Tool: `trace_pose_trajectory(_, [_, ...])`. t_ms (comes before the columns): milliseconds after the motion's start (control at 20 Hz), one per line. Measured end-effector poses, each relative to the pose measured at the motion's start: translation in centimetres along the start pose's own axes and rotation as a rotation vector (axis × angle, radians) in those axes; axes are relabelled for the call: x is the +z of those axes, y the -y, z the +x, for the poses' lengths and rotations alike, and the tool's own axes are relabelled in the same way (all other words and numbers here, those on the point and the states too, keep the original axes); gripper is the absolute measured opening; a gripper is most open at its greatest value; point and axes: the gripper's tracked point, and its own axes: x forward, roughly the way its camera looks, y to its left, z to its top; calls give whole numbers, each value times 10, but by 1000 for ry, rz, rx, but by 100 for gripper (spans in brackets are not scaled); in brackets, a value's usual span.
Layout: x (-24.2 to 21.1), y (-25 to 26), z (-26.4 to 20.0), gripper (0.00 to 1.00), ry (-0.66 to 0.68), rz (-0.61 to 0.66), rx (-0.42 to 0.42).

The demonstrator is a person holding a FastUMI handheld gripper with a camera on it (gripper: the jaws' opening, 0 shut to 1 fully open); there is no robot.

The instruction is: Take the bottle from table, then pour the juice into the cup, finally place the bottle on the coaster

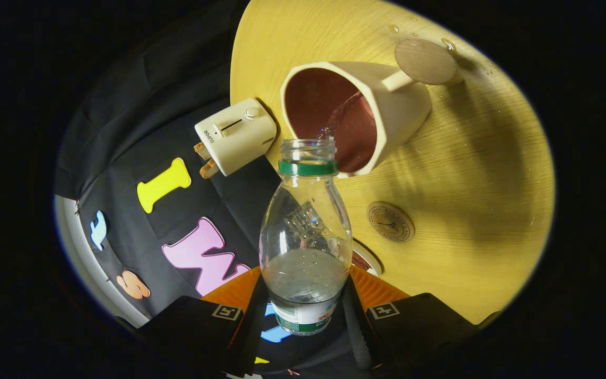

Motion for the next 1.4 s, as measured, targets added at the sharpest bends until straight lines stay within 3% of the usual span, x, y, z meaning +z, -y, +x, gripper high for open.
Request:
trace_pose_trajectory(900, [0,-27,0,73,22,220,29])
trace_pose_trajectory(1400, [2,-35,0,73,33,269,40])
